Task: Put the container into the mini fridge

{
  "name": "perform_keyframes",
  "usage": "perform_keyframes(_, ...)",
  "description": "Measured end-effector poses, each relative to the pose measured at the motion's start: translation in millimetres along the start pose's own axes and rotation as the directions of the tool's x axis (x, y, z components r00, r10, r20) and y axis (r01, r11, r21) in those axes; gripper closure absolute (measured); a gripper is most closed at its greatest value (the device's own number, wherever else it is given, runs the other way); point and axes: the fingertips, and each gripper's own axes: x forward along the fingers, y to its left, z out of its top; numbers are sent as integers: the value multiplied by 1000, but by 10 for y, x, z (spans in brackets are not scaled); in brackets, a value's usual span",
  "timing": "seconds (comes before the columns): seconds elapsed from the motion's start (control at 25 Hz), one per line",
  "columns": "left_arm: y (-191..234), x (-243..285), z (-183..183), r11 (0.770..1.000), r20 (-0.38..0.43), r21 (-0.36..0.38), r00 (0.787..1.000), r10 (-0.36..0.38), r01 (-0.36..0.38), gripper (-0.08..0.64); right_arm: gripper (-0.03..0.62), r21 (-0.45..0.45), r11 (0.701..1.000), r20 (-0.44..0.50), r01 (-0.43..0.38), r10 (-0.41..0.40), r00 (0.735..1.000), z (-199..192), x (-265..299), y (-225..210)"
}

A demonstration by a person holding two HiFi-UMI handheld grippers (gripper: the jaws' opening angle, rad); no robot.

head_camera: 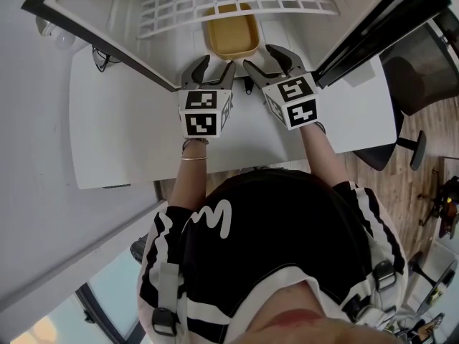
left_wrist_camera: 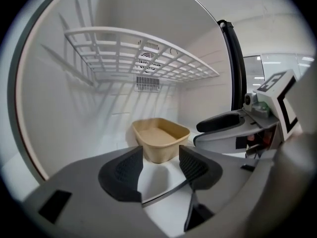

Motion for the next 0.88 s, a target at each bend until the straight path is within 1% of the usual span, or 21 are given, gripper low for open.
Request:
perform_keyframes(0.12,-19,-73,56,1000,38,-12,999,9,-9,330,333,23,1000,41,7,-8,999,42,-84,-10)
perform_keyframes(0.28,-105,-194,132,1000,93,-8,996,13,-12,331,333,66,998,73,0,-4,997,48,-179,-16)
perform_keyframes(0.48,-209,-354,243,1000,164,1,986,14,-15,331,334,73,997,110,-10,2,994,90,-298,29)
perform_keyframes(0.6,-243,-428,263,1000,192,-22,981,5,0,332,334,84,996,139,-19,7,990,124,-376,78)
perform_keyframes(0.8,-303,-514,266,999,221,-48,975,-6,17,355,336,53,998,190,-39,28,981,199,-509,163)
perform_keyframes(0.88,-333,-538,266,999,229,-49,973,-11,23,362,361,43,998,210,-51,41,977,225,-571,201)
